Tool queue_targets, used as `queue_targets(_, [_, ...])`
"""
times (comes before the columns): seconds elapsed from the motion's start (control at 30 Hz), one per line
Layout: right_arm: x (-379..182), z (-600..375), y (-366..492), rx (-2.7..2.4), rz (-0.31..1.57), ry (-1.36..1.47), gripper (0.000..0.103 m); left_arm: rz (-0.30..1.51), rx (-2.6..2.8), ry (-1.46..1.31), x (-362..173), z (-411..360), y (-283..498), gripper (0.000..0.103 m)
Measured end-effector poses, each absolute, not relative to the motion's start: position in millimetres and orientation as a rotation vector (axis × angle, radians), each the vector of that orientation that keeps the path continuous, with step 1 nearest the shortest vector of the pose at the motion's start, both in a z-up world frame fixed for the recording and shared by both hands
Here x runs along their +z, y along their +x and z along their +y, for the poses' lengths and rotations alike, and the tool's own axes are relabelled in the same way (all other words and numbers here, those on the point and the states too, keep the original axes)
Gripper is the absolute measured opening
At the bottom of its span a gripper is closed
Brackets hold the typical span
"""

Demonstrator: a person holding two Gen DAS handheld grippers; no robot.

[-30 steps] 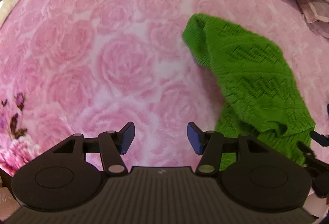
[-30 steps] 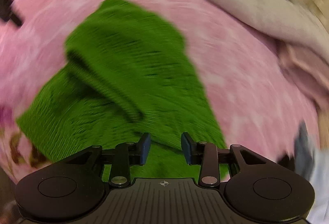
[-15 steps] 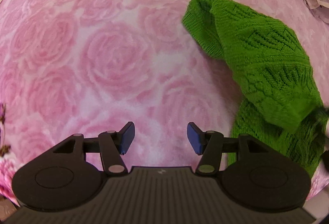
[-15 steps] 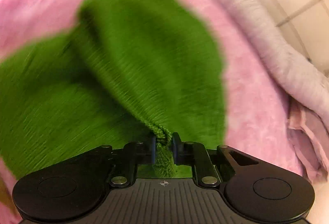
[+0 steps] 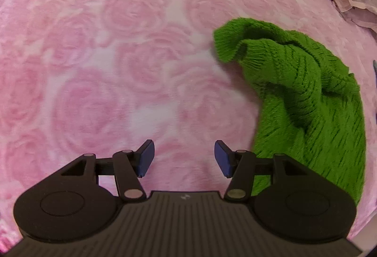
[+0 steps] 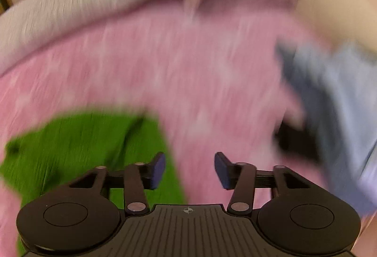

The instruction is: Fold clothes

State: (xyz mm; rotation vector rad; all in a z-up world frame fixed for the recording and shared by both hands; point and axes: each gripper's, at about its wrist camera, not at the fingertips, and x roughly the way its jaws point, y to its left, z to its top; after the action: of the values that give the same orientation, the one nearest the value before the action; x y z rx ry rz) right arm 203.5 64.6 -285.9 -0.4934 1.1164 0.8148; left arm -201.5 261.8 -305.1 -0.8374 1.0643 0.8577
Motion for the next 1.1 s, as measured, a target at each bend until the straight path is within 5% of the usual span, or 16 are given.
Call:
queue_targets(0.17, [-345,-9,175,0.758,1.413,-0.444,0.053,1.098,0.771,-0.907,-323,240,-204,0.051])
queue_targets(0.4, [-355,-105,153,0.649,1.533,-0.193,0.058,1.102,0.63,-1.048,-348,188,-237,0.051])
queue_targets(0.6, [-363,-112,162,0.701,1.554,0.02,0.059,0.876,0.705,-1.251,-359,178,-253,0.066])
queue_targets(0.77, [-365,-97,159,0.701,1.534,0.061,0.06,0.749,0.625,-1.433,-366,171,-257,0.048])
queue_targets(1.03, [-365,-93,160,0.745,1.532,0.076,0.059,0.598,0.67,-1.629,-393,164,-262,0.045])
queue_targets(1.07, [-366,-91,160,0.756,1.534,0.079,0.059,0.595,0.665,-1.63,-392,164,-261,0.041])
queue_targets(1.1, [-367,-89,159,0.776,1.539,0.085,0.057,0.597,0.651,-1.618,-391,164,-259,0.02])
